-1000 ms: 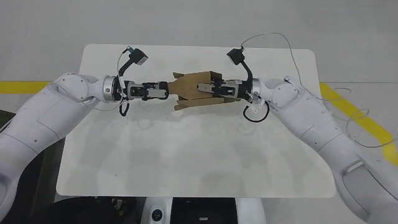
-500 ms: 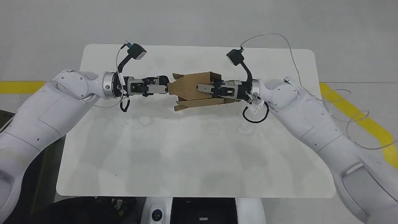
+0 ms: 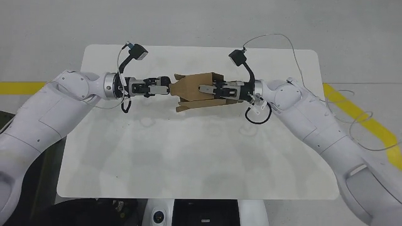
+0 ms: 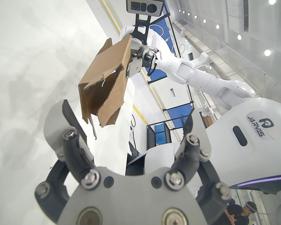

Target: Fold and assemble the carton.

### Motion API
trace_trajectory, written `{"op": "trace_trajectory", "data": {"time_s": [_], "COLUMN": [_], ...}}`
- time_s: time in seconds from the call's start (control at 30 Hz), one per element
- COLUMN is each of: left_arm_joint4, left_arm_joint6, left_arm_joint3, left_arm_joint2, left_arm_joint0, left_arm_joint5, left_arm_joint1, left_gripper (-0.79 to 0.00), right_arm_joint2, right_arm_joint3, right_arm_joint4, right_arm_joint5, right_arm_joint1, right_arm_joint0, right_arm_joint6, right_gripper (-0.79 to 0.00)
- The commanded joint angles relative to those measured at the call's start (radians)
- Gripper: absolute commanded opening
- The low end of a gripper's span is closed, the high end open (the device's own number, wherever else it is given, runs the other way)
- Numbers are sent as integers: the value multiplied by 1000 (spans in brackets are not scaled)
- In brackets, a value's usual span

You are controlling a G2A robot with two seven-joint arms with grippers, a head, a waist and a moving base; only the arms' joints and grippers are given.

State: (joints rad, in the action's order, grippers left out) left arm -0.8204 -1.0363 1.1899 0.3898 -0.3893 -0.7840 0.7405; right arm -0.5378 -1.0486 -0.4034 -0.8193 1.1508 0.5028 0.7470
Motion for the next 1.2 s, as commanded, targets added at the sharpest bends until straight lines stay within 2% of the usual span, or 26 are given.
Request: {"op": "trace_trajectory", "data": {"time_s": [0.0,0.2,0.4,0.83,1.17], "left_arm_joint4": [0,1,-8,-53,-193], "left_arm_joint6": [0,5,27,-34,-106], "left_arm_joint3": [0,3,65,122,163], "left_arm_joint2": [0,1,42,131,191], "left_arm_joint0": [0,-2,-47,-114,-167], "left_arm_joint5": [0,3,34,79,126], "left_arm_joint1": [0,0,-1,3,21], "left_gripper": [0,0,0,0,0], "right_arm_joint2": [0,-11,-79,-217,-258], "right_arm_joint3": [0,-28,-102,-241,-277], "right_arm_joint4": [0,35,75,136,176], "right_arm_joint5": [0,33,87,179,207], "right_arm_joint1": [0,-3,-31,-86,-89], "right_arm_joint0": [0,10,38,181,229], "right_arm_joint6": [0,-6,22,18,4], "right_gripper": [-785,-785,-785,-785,-785]}}
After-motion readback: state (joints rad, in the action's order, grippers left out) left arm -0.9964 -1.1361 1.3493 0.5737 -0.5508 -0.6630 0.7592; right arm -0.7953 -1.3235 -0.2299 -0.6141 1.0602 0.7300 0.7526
